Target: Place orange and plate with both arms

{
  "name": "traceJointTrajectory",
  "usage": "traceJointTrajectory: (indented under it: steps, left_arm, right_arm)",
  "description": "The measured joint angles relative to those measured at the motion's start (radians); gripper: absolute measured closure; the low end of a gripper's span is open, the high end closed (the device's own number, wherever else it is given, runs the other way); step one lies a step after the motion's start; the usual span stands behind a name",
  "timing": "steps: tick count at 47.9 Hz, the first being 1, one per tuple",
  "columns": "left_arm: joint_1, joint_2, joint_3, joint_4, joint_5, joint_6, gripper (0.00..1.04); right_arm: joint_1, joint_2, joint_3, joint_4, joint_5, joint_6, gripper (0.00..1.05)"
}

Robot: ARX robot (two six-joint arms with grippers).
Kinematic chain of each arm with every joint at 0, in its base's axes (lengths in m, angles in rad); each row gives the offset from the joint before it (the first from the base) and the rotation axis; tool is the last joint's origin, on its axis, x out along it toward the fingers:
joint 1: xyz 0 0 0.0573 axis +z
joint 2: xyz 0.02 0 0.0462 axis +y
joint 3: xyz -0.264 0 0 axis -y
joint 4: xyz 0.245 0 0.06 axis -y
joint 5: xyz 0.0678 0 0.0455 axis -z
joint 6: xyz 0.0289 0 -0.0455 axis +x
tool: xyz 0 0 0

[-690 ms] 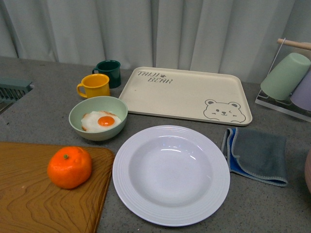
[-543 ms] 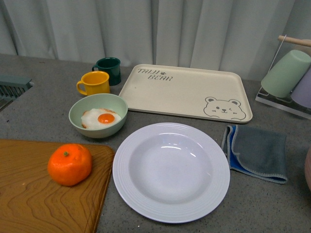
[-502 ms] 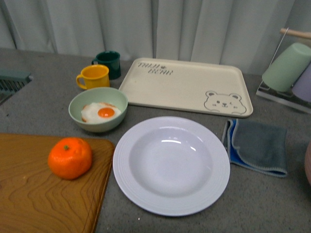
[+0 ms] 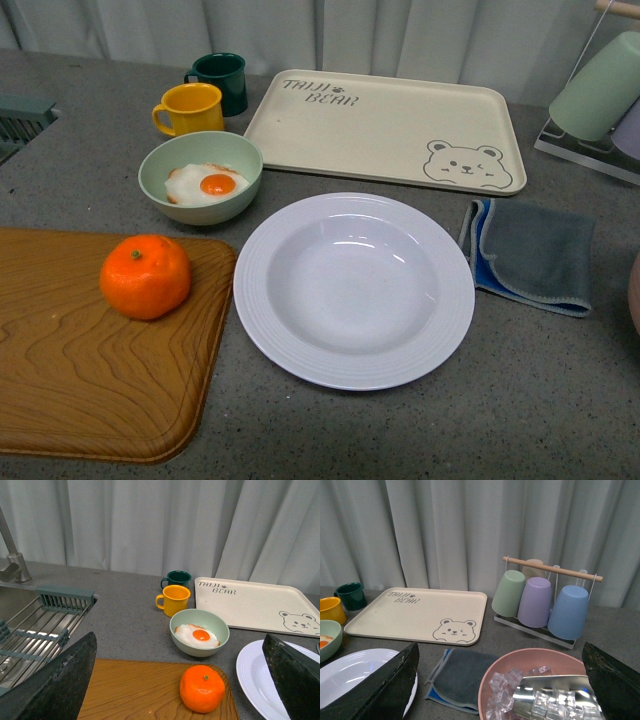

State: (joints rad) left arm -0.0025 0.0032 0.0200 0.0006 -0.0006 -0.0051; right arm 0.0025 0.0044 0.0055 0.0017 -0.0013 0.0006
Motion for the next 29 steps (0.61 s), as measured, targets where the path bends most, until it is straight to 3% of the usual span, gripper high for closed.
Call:
traceJointTrajectory:
  steps: [29]
  left_arm:
    - [0.0,0.0,0.0,0.0,0.0,0.0,0.07]
  right_arm:
    - [0.0,0.0,0.0,0.0,0.0,0.0,0.09]
